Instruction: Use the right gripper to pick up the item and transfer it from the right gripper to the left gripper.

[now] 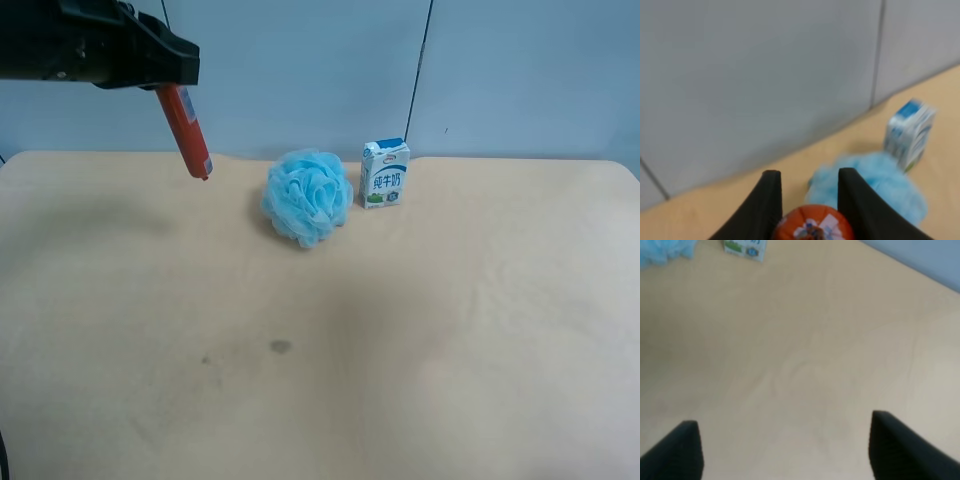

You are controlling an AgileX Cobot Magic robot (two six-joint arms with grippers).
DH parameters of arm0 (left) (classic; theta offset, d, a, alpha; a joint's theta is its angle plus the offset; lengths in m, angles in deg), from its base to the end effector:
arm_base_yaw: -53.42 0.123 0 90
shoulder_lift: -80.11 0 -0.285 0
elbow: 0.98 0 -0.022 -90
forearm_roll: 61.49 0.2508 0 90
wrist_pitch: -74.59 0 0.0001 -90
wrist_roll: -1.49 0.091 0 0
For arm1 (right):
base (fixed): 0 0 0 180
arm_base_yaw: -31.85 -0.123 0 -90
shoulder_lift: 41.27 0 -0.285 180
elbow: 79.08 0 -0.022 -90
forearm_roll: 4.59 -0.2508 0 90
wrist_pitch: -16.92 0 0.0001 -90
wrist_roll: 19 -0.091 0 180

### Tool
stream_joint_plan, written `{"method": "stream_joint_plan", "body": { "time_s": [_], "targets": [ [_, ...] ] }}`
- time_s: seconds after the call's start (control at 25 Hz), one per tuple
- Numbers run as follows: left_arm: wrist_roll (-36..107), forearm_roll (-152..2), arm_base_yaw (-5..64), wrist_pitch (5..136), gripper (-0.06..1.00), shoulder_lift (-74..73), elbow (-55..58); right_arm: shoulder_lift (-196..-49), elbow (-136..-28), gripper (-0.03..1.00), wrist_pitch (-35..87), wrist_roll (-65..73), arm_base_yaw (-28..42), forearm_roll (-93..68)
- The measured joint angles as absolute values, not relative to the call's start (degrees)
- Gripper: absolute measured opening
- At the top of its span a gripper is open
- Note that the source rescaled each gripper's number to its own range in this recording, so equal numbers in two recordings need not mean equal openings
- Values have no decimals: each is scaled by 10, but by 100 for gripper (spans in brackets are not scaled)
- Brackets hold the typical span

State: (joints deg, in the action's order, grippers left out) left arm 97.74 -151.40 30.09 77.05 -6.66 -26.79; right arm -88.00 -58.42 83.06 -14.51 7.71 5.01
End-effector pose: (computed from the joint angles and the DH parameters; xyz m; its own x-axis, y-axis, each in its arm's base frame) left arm 0.2842 -0.1184 0.2967 -0.3107 0.2541 -0.9159 0.3960 0.9106 0.1183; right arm 0.0907 0.0254 0.3856 -0.5741 -0.4156 -0.7055 -0.3909 0.8962 -0.2098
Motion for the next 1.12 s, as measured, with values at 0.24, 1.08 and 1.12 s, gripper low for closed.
{"method": "stream_joint_plan", "body": {
  "time_s": [0.24, 1.08, 1.12],
  "targets": [
    [977, -1514, 301, 766, 1, -123, -269, -766, -510, 63, 858, -190, 77, 50],
    [978, -1512, 301, 760, 0, -200, -269, -707, -370, 63, 828, -249, 77, 32],
    [978, -1512, 301, 760, 0, -203, -269, -707, -367, 63, 818, -251, 77, 32]
  ]
}}
